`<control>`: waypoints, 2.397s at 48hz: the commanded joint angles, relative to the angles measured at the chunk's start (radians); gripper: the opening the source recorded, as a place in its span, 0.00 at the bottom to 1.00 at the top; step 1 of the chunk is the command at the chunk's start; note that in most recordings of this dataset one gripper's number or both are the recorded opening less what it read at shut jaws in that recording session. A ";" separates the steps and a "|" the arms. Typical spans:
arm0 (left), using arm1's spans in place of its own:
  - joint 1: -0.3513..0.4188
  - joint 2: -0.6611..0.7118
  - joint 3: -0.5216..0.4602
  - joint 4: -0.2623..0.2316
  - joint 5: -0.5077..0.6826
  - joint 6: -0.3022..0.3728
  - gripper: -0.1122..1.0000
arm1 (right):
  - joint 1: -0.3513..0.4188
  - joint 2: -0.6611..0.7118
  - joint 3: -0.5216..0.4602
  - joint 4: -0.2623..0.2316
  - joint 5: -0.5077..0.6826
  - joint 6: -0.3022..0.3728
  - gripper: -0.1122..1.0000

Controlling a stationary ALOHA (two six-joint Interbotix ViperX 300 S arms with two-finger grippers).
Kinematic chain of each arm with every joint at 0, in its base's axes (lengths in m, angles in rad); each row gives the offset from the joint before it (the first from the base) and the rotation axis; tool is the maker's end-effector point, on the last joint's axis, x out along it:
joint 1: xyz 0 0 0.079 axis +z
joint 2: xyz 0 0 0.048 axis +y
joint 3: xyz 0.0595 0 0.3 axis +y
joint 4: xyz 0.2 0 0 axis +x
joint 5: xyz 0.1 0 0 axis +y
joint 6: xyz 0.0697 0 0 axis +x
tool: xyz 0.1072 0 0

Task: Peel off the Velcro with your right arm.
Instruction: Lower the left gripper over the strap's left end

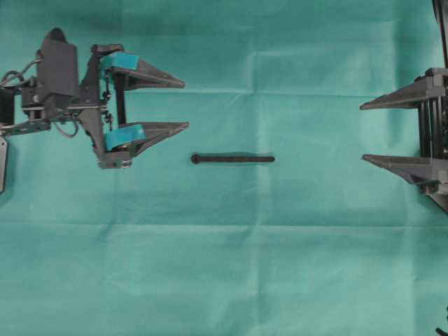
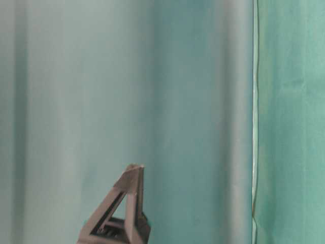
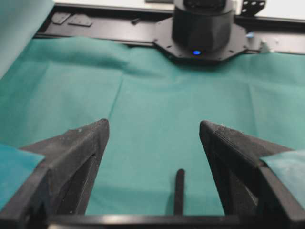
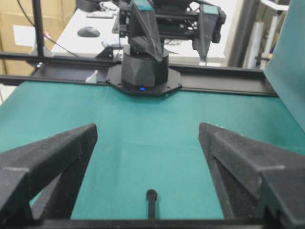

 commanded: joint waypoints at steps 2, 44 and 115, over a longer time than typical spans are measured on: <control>0.006 0.006 -0.040 -0.003 0.014 0.000 0.85 | -0.002 0.008 -0.012 -0.005 -0.011 0.000 0.85; -0.041 0.186 -0.368 -0.002 0.729 -0.003 0.85 | -0.003 0.008 -0.003 -0.005 -0.017 0.000 0.84; -0.035 0.571 -0.430 0.000 0.538 0.003 0.85 | -0.005 0.009 0.034 -0.005 -0.058 0.000 0.84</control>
